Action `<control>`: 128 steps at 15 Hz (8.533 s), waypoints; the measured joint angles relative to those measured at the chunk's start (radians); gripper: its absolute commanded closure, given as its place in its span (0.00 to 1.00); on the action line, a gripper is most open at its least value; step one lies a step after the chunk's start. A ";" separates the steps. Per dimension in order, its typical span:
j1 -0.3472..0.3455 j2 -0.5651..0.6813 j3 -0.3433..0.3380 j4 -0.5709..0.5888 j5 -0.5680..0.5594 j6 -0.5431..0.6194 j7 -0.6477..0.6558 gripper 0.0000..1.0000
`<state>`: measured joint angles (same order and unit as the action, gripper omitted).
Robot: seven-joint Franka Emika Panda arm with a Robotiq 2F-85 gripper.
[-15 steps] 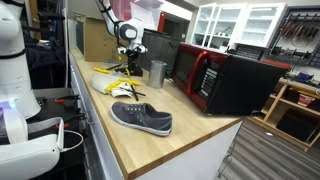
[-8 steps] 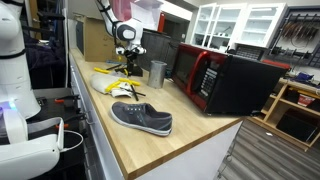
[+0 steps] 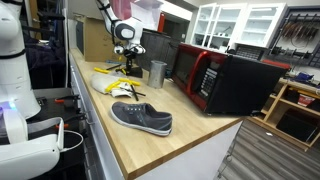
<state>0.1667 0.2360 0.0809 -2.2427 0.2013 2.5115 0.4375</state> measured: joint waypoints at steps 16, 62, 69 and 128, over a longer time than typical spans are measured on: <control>-0.014 -0.075 0.004 -0.075 -0.003 -0.006 -0.052 0.10; -0.003 -0.034 0.068 -0.076 -0.275 0.012 -0.504 0.43; 0.001 -0.045 0.068 -0.067 -0.274 0.012 -0.468 0.82; -0.033 -0.052 0.058 0.018 -0.106 -0.136 -0.339 0.14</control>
<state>0.1334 0.1835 0.1393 -2.2246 0.0951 2.3757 0.0986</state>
